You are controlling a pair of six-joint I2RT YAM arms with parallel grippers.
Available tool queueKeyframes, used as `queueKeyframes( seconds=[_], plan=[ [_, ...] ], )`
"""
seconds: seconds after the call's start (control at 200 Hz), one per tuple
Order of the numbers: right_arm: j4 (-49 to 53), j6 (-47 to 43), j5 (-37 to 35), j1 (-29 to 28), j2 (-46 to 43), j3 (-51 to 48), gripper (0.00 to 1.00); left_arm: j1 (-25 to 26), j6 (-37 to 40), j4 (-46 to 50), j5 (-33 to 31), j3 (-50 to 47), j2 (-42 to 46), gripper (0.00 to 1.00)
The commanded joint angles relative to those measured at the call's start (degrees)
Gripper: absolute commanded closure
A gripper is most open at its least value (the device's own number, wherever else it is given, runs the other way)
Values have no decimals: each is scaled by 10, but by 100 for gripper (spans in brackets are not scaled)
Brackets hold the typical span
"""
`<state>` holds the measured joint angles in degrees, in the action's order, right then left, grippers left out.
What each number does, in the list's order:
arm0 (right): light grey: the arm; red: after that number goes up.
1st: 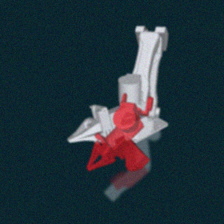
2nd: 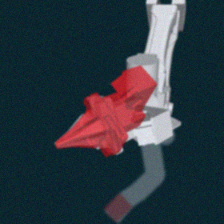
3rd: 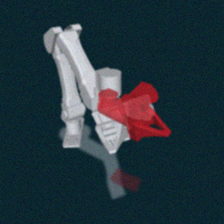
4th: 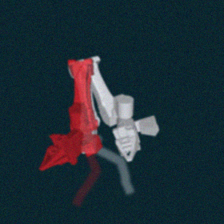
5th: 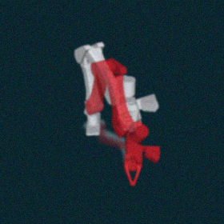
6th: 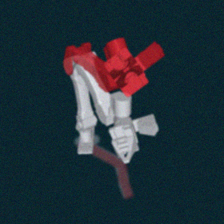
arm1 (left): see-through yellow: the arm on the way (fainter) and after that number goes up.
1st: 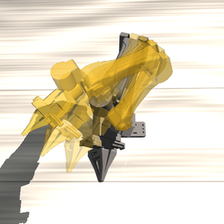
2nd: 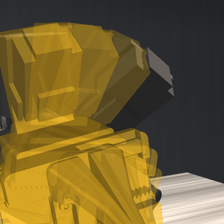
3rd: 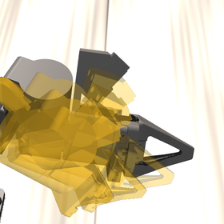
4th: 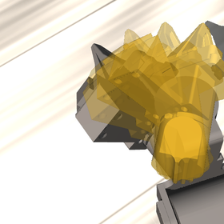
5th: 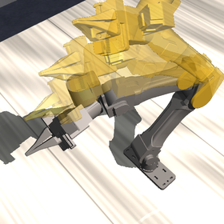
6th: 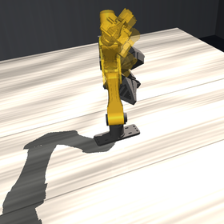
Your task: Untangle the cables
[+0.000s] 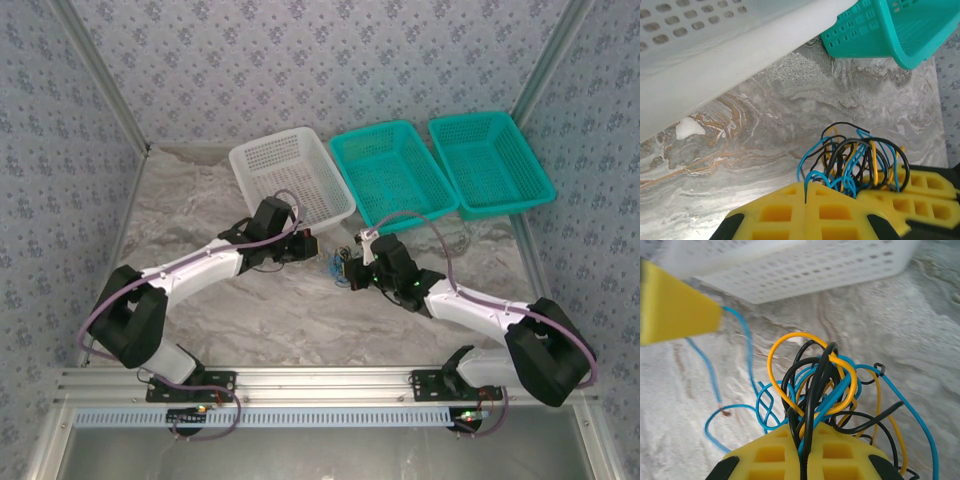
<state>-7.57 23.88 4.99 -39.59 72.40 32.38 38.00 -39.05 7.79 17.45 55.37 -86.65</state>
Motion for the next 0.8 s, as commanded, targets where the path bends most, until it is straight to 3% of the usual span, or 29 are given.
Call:
queueKeyframes(
  seconds=[0.0,0.23,0.435,0.795],
  plan=[
    [67,5,-41,17,-12,2,98,2,64,18,-47,26,39,100],
    [143,58,-66,46,-12,13,96,-2,131,73,-130,39,72,100],
    [179,87,-93,52,-15,25,93,-11,122,66,-101,35,83,100],
    [268,163,-175,74,-19,39,88,-14,94,97,-120,39,110,100]
  ],
)
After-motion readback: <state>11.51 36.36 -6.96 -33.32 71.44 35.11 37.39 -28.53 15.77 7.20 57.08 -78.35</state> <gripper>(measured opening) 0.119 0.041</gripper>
